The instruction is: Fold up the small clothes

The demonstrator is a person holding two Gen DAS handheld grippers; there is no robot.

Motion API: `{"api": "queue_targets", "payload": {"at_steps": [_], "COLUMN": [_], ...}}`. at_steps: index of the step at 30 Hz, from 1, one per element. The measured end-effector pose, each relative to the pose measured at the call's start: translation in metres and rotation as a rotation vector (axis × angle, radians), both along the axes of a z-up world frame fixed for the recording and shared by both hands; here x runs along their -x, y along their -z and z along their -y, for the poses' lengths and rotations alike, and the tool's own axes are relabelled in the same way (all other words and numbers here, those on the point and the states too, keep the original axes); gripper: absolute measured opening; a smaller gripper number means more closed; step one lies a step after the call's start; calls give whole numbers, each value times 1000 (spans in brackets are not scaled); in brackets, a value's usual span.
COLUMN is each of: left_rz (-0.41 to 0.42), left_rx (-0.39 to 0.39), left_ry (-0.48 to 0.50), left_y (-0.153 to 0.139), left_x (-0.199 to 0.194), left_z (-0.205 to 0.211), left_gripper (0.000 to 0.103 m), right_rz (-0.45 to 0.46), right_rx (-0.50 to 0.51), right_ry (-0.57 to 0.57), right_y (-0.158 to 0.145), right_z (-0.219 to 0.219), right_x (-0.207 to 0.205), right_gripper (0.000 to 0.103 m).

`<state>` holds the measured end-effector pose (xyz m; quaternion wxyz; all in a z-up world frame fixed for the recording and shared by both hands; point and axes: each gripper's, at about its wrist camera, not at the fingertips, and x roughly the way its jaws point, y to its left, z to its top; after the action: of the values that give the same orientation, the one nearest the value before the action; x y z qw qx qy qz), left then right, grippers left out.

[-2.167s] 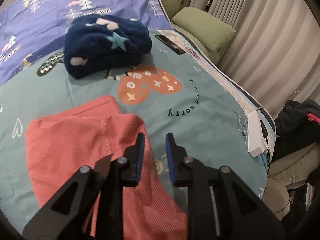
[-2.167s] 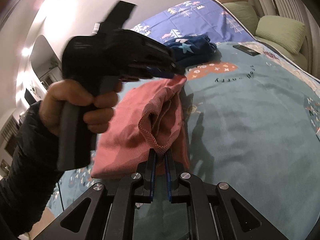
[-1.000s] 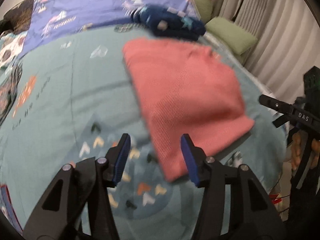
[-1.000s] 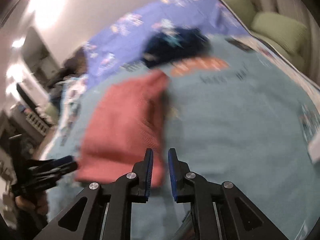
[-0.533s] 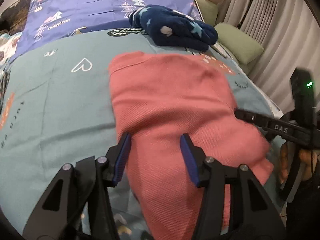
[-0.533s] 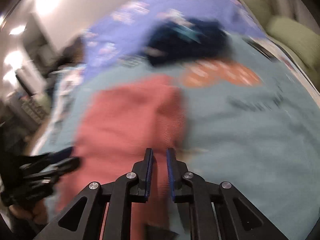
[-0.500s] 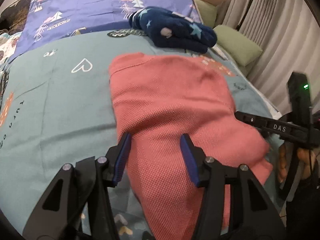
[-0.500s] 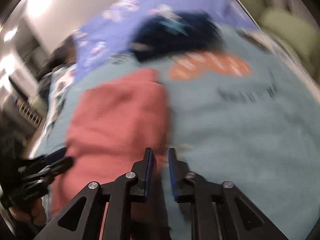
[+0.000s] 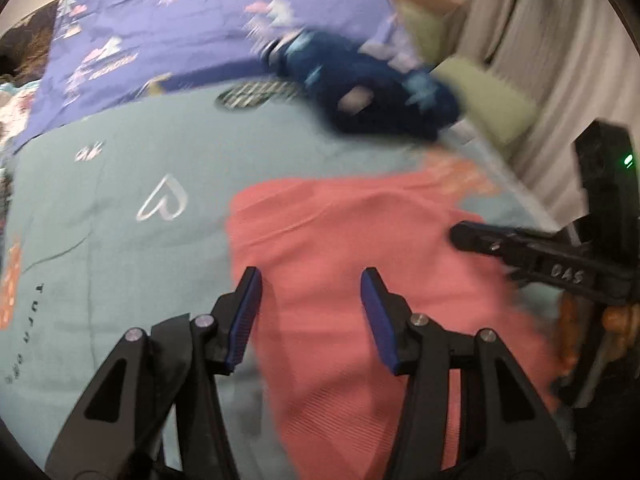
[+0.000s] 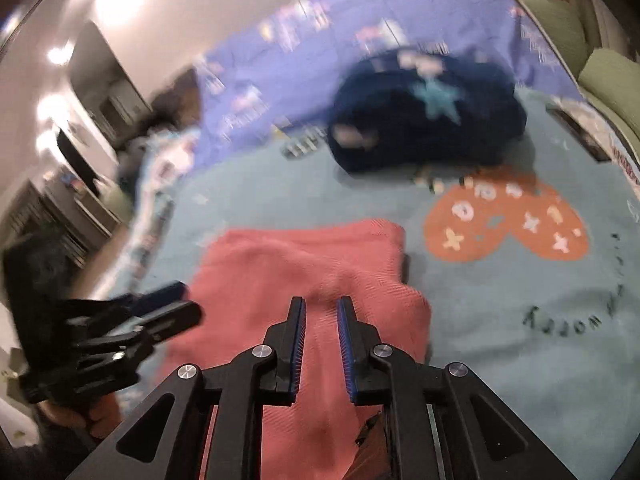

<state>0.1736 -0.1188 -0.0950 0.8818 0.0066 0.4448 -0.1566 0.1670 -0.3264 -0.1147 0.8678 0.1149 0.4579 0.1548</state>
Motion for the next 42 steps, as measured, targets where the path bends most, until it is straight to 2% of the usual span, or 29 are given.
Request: {"api": "queue_targets", "payload": {"at_steps": [1,3,7,13,16,20,21,25,28,34,42], "left_rz": [-26,-22,-22,-16,-5,1,-4,-24,-24,-28,-90], "left_rx": [-9,27,36,49,49,58,61,57,64,77,124], "left_ry": [-8,-15,-8,-16,0,3,2,-6,-5,21,15], "left_y": [10,12,9,-3,-10,-14,-14,-11,-13,-17,-3], "left_x": [-6,-7,-3,10,23,41,44,58,70,87,89], "left_z": [-1,-6,-9,-13,-13,-18,-19,-24,-27,-27,-30], "left_gripper": [57,59,59,59,59,59,60,61,68,75,76], "right_rz": [-9,3,30,53,43,9,0,-16,-25,-33,-55], "right_rx": [-19,-49,-18,-44,-25,-61,-89,-122,-128,-138,-140], "right_ry": [-1,6,5,33,40,60,64,78,81,72,35], "right_y": [7,9,1,-19,-22,-19,-18,-17,-15,-13,-7], "right_z": [0,5,2,15,20,34,38,48,49,47,40], "right_x": [-5,-5,7,33,45,63,67,83,92,102,103], "right_gripper": [13,12,15,16,21,42,44,46,47,51,56]}}
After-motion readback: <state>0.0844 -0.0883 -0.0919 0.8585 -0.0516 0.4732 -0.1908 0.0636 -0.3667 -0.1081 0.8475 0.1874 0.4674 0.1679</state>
